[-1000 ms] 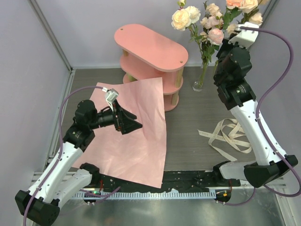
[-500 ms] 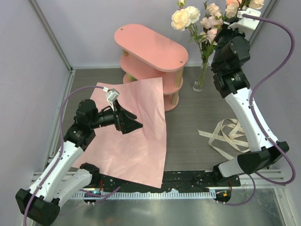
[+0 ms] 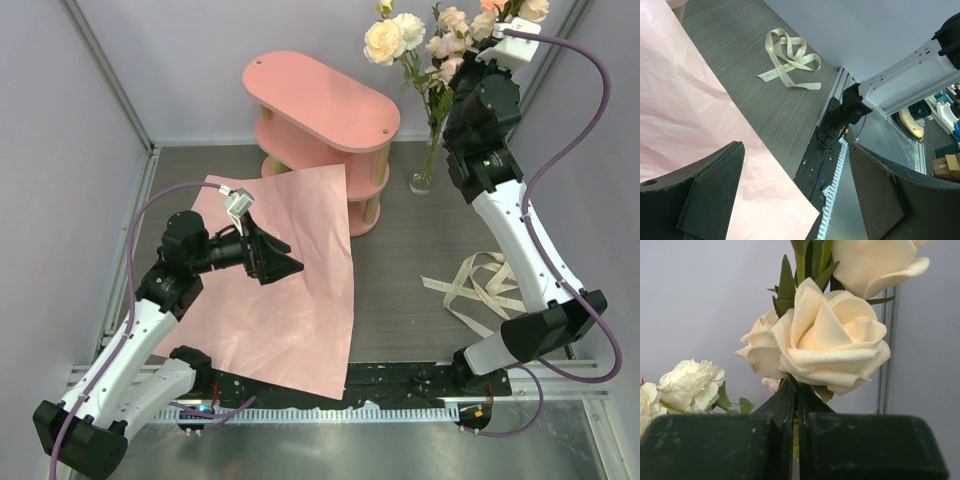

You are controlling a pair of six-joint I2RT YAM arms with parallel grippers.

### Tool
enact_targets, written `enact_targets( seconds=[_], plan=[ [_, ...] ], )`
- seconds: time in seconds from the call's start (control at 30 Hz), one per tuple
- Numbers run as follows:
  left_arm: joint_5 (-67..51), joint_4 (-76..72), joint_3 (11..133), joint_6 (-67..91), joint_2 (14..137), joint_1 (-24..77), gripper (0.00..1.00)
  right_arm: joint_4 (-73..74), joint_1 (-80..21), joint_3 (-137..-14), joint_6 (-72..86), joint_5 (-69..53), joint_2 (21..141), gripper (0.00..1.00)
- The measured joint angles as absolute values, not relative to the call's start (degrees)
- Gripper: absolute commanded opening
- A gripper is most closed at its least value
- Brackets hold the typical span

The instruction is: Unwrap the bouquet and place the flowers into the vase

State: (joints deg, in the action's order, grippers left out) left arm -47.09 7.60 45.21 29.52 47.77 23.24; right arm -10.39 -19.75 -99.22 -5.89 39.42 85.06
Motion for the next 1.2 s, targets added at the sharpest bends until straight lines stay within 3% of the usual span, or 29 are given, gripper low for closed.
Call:
enact_targets(
  seconds=[1.2],
  plan=[
    [-47.09, 7.62, 45.21, 29.52, 49.01, 23.24, 0.90, -4.93, -19.11, -90.72, -0.19, 40.91, 75.37, 0.01]
  ],
)
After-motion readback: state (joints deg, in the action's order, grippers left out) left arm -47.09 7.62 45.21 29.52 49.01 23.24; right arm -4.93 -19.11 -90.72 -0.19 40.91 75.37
